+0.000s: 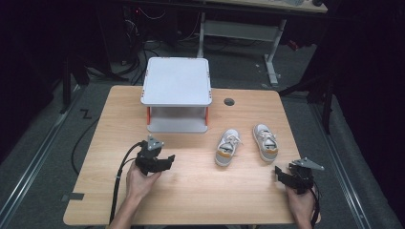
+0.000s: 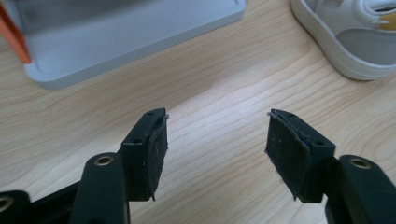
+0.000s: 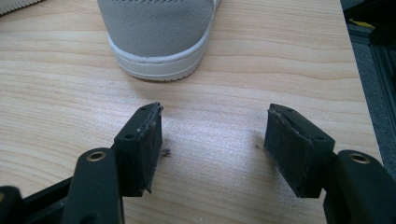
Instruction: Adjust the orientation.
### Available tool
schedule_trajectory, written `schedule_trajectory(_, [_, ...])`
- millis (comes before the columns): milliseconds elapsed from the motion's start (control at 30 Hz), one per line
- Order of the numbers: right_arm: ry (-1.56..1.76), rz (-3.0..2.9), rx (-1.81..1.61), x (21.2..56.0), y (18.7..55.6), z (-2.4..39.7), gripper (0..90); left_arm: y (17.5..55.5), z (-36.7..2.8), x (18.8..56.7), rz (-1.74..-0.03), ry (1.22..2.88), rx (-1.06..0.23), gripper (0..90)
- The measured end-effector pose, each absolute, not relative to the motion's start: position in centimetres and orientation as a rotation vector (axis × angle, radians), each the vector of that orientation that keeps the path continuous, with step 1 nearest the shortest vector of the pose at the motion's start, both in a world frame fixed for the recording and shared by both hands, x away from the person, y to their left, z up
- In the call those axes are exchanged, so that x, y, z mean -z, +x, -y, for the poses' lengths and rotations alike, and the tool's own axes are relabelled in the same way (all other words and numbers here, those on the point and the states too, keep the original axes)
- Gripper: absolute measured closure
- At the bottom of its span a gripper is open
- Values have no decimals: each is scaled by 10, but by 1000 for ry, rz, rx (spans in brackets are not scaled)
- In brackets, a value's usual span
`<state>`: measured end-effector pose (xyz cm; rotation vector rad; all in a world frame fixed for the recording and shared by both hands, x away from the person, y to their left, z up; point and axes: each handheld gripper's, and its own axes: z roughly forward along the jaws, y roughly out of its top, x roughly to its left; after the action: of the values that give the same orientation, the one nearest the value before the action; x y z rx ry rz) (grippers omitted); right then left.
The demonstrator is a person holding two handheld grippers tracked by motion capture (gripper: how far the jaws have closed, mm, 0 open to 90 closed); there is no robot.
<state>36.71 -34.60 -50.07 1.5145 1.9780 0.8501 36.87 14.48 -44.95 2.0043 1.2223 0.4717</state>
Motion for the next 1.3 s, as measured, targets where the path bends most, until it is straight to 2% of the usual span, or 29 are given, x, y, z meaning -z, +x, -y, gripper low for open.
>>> schedule_trajectory(800, [1507,-1982,-852,501,367,346,368,410,-68,424,-1096,2058,-371,408])
schedule_trajectory(1300, [1507,-1983,-852,501,367,346,368,440,-19,426,-1070,2097,-311,456])
